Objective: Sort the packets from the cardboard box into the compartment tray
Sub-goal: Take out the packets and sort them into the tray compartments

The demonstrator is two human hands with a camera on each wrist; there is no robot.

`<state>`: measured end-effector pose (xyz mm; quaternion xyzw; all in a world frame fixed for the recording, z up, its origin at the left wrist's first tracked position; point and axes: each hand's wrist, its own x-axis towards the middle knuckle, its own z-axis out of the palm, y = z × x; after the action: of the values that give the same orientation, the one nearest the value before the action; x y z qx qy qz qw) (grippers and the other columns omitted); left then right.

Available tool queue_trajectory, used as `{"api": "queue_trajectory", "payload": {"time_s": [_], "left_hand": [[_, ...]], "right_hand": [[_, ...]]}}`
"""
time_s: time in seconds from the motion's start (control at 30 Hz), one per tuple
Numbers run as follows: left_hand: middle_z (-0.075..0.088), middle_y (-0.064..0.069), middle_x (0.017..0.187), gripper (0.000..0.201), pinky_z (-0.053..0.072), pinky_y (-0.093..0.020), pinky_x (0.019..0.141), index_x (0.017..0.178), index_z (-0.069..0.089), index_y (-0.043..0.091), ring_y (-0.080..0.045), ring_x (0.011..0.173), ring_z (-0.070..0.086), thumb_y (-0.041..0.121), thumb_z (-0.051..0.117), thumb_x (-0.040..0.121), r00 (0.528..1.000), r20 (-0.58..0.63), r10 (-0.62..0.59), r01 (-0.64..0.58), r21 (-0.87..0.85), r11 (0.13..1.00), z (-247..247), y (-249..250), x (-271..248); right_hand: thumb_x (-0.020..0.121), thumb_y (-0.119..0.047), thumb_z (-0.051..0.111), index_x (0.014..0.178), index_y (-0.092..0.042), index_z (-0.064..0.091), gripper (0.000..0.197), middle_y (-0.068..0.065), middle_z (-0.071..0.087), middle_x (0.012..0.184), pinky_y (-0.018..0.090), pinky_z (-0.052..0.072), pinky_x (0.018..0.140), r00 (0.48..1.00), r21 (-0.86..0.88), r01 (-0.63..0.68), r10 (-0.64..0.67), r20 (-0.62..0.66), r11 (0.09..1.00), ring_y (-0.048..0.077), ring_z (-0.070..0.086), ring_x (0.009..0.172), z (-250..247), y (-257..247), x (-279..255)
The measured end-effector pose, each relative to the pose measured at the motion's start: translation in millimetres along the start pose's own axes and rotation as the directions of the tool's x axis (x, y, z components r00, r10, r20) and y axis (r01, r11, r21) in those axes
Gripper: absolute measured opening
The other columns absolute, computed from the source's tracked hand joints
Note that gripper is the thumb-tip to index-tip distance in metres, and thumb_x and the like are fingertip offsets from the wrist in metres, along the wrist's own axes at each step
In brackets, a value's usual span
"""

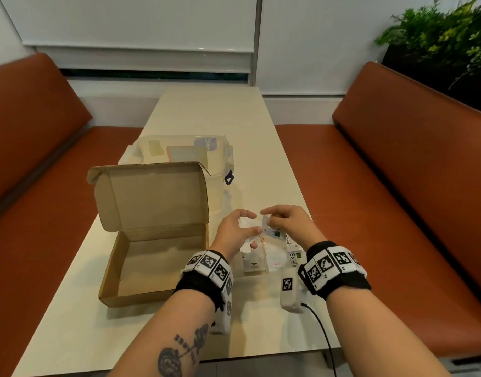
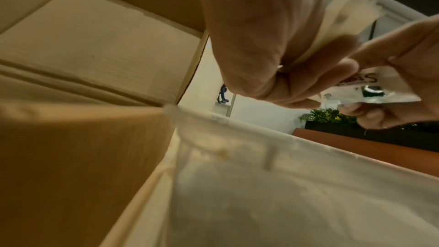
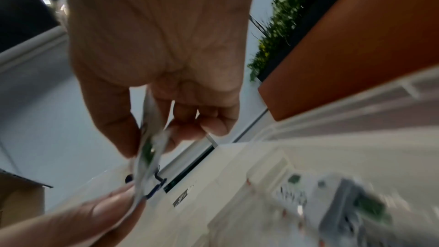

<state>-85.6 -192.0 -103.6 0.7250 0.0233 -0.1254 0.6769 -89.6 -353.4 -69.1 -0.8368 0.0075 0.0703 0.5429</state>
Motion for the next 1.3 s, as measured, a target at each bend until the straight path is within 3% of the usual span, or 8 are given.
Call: {"api": "queue_trajectory", "payload": {"time_s": [0.13, 0.23, 0.47, 0.67, 0.8, 0.97, 1.1, 1.3], "left_hand": [[0.056, -0.011, 0.109, 0.034, 0.054, -0.048, 0.077, 0.105, 0.060, 0.018, -0.026, 0.056, 0.062, 0.010, 0.077, 0.077, 0.999, -0.050, 0.006, -0.006, 0.005, 1.000, 2, -2, 0], [0.056, -0.014, 0.118, 0.043, 0.053, -0.048, 0.081, 0.114, 0.057, 0.016, -0.036, 0.083, 0.063, 0.014, 0.078, 0.077, 0.999, -0.050, -0.022, 0.022, -0.001, 1.000, 4, -1, 1], [0.061, -0.022, 0.117, 0.038, 0.046, -0.029, 0.052, 0.109, 0.057, 0.013, -0.018, 0.050, 0.055, 0.008, 0.076, 0.077, 0.995, -0.083, -0.048, 0.035, -0.146, 0.989, 11, 4, 4], [0.065, -0.011, 0.096, 0.032, 0.052, -0.036, 0.056, 0.101, 0.059, 0.017, -0.017, 0.048, 0.060, 0.008, 0.077, 0.076, 1.000, -0.001, -0.015, 0.015, 0.034, 0.999, 2, 3, 6], [0.062, -0.004, 0.092, 0.029, 0.052, -0.030, 0.051, 0.099, 0.060, 0.020, -0.020, 0.057, 0.064, 0.011, 0.077, 0.077, 1.000, 0.011, 0.010, -0.012, 0.099, 0.995, 6, 1, 6], [0.060, -0.006, 0.104, 0.023, 0.054, -0.038, 0.064, 0.109, 0.057, 0.017, -0.018, 0.055, 0.064, 0.015, 0.066, 0.088, 0.998, -0.063, 0.005, 0.000, 0.073, 0.997, 0, 0, 9], [0.058, -0.010, 0.107, 0.018, 0.055, -0.042, 0.064, 0.110, 0.055, 0.017, -0.017, 0.050, 0.065, 0.014, 0.059, 0.093, 0.998, -0.062, -0.016, 0.017, 0.015, 1.000, 0, -2, 10], [0.060, -0.014, 0.107, 0.017, 0.054, -0.037, 0.060, 0.109, 0.055, 0.016, -0.018, 0.050, 0.065, 0.011, 0.058, 0.093, 0.999, -0.050, -0.015, 0.014, -0.019, 1.000, 5, -2, 9]], "right_hand": [[0.081, -0.004, 0.060, 0.081, -0.015, 0.069, 0.015, -0.003, 0.066, 0.070, 0.013, 0.044, 0.055, 0.997, -0.148, -0.016, 0.005, -0.072, 0.989, 0.006, 0.056, 0.062, -10, -1, -1], [0.081, 0.008, 0.056, 0.077, -0.009, 0.053, 0.017, 0.012, 0.065, 0.070, 0.022, 0.049, 0.053, 0.967, 0.198, -0.045, 0.093, -0.239, 0.979, 0.017, 0.062, 0.058, -12, 4, -2], [0.084, 0.015, 0.053, 0.090, -0.007, 0.046, 0.023, 0.017, 0.063, 0.071, 0.026, 0.058, 0.060, 0.973, 0.558, -0.071, 0.182, -0.145, 0.827, 0.022, 0.068, 0.059, 7, 9, -6], [0.084, -0.022, 0.069, 0.116, -0.025, 0.056, 0.035, -0.007, 0.062, 0.098, 0.021, 0.047, 0.069, 0.989, -0.070, -0.029, 0.018, -0.149, 0.997, 0.011, 0.060, 0.083, -2, 8, 3], [0.083, -0.013, 0.069, 0.087, -0.016, 0.072, 0.005, -0.007, 0.065, 0.066, 0.004, 0.038, 0.051, 0.998, -0.242, -0.036, 0.023, -0.054, 0.970, -0.002, 0.058, 0.058, -8, 9, 8], [0.077, 0.006, 0.060, 0.080, -0.013, 0.057, 0.020, 0.002, 0.062, 0.086, 0.032, 0.057, 0.072, 0.949, -0.406, -0.287, 0.199, -0.244, 0.868, 0.018, 0.063, 0.079, -21, 26, 4], [0.080, 0.009, 0.050, 0.098, -0.012, 0.052, 0.027, 0.008, 0.062, 0.092, 0.039, 0.057, 0.078, 0.949, -0.577, -0.314, 0.237, -0.206, 0.754, 0.027, 0.065, 0.084, -23, 33, -2], [0.080, -0.001, 0.059, 0.089, -0.012, 0.060, 0.015, 0.006, 0.066, 0.098, 0.034, 0.054, 0.084, 0.952, -0.748, -0.288, 0.261, -0.158, 0.597, 0.023, 0.062, 0.090, -19, 40, -6]]}}
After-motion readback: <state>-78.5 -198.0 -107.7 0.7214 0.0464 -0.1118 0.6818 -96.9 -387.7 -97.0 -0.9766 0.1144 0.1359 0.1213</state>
